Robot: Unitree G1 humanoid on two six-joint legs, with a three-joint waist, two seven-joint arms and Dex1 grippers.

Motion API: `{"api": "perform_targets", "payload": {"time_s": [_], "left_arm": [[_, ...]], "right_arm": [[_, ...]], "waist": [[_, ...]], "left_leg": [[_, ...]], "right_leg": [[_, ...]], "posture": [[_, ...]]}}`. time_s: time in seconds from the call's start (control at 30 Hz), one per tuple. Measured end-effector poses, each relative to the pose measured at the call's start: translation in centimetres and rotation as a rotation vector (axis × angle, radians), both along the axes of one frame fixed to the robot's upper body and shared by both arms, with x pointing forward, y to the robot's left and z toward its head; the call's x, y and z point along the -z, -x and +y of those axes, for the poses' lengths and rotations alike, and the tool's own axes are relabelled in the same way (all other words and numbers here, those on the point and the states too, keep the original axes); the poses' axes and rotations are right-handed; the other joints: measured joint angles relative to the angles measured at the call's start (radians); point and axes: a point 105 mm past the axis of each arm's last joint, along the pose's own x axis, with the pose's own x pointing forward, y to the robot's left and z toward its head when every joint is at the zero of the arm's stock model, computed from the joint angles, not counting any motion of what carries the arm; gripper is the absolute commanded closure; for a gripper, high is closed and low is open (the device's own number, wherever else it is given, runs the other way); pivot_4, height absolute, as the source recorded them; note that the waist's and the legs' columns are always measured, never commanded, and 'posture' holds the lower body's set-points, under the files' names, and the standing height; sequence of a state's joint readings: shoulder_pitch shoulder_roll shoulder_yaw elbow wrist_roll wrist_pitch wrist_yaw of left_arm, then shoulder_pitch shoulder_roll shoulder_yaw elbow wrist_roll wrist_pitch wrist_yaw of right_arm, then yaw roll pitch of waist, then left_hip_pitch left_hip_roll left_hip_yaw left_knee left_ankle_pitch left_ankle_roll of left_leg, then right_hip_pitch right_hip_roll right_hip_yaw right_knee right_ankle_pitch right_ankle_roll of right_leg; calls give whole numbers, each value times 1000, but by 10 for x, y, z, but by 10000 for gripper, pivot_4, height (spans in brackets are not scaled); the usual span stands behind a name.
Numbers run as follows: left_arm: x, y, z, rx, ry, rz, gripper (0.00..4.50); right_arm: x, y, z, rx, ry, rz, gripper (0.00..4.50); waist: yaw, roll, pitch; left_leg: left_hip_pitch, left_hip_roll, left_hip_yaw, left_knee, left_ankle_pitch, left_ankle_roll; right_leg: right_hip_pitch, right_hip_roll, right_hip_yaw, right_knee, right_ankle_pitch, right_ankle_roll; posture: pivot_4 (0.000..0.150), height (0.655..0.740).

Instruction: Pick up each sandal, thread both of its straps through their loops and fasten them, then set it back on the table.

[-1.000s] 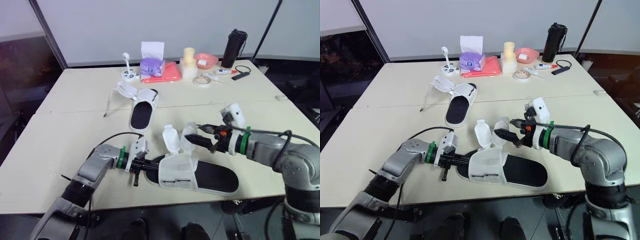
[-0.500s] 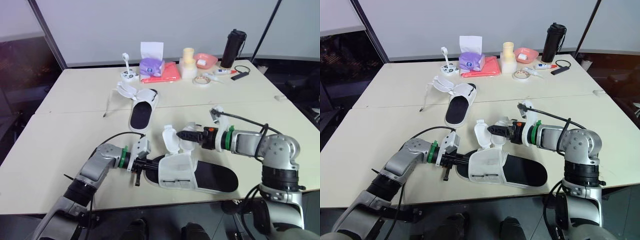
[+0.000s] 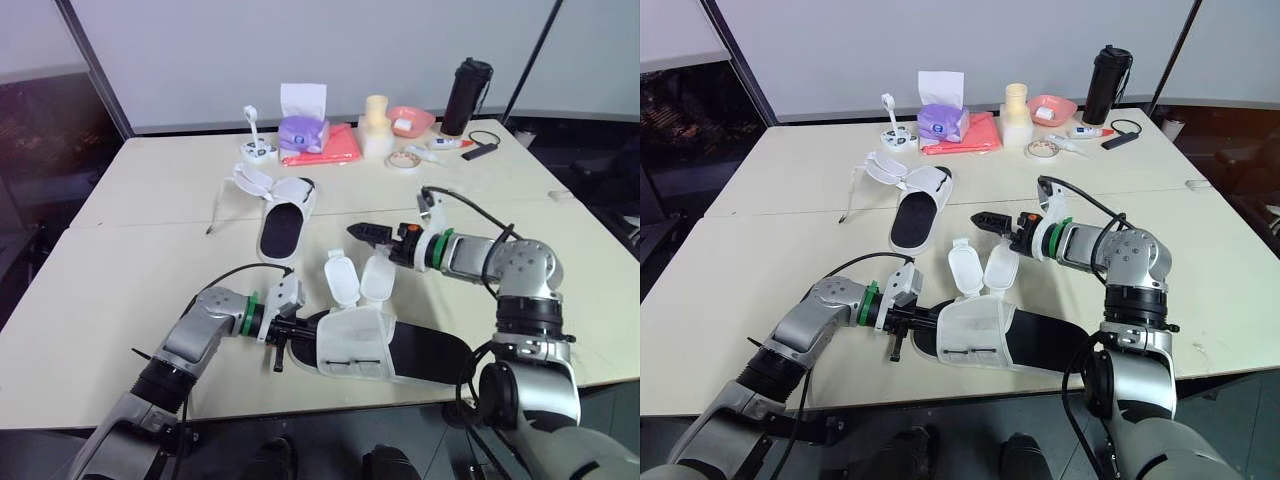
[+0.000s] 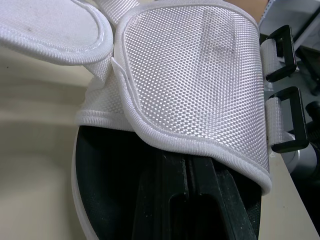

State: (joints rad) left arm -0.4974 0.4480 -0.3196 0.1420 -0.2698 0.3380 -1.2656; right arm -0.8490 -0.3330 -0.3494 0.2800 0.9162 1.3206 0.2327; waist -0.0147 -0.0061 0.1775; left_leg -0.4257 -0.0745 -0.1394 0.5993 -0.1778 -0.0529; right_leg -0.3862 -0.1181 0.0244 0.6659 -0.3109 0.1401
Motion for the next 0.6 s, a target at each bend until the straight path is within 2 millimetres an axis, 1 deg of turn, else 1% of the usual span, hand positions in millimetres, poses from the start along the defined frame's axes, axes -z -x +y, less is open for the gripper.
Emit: {"api": "perform_targets", "payload": {"time_s": [0.23,0.27,0.33,0.37,0.4,0.5,0.53,0.57,0.6], "left_arm": [[0,0,-1,-2,2,-1,45000],[0,0,-1,-2,2,-1,45000],[0,0,-1,-3,3,-3,45000],[0,0,-1,-3,3,-3,45000],[0,0,-1,-3,3,-3,45000],[0,0,-2,-3,3,-4,45000],[0,0,-2,-3,3,-4,45000],[0,0,-2,-3,4,-4,45000],[0,0,-2,-3,4,-4,45000]], "right_arm": [[-18,-5,-4,9,-10,-43,989],[-21,-6,-5,11,-9,-49,3265],[-23,-6,-6,14,-7,-56,9289],[-24,-6,-7,16,-6,-57,13861],[-24,-6,-8,17,-6,-59,19669],[-26,-6,-10,19,-12,-61,34962],[-26,-5,-10,18,-12,-62,40924],[-27,-4,-10,12,-11,-66,44509],[-30,-2,-9,1,-8,-78,44509]], "waist": [[0,0,0],[0,0,0],[0,0,0],[0,0,0],[0,0,0],[0,0,0],[0,0,0],[-1,0,0],[-1,0,0]], "left_leg": [[0,0,0,0,0,0],[0,0,0,0,0,0],[0,0,0,0,0,0],[0,0,0,0,0,0],[0,0,0,0,0,0],[0,0,0,0,0,0],[0,0,0,0,0,0],[0,0,0,0,0,0],[0,0,0,0,0,0]], "right_leg": [[0,0,0,0,0,0],[0,0,0,0,0,0],[0,0,0,0,0,0],[0,0,0,0,0,0],[0,0,0,0,0,0],[0,0,0,0,0,0],[0,0,0,0,0,0],[0,0,0,0,0,0],[-1,0,0,0,0,0]], "posture": [[1500,7344],[1500,7344],[1500,7344],[1500,7344],[1500,7344],[1500,7344],[1500,7344],[1500,7344],[1500,7344]]}}
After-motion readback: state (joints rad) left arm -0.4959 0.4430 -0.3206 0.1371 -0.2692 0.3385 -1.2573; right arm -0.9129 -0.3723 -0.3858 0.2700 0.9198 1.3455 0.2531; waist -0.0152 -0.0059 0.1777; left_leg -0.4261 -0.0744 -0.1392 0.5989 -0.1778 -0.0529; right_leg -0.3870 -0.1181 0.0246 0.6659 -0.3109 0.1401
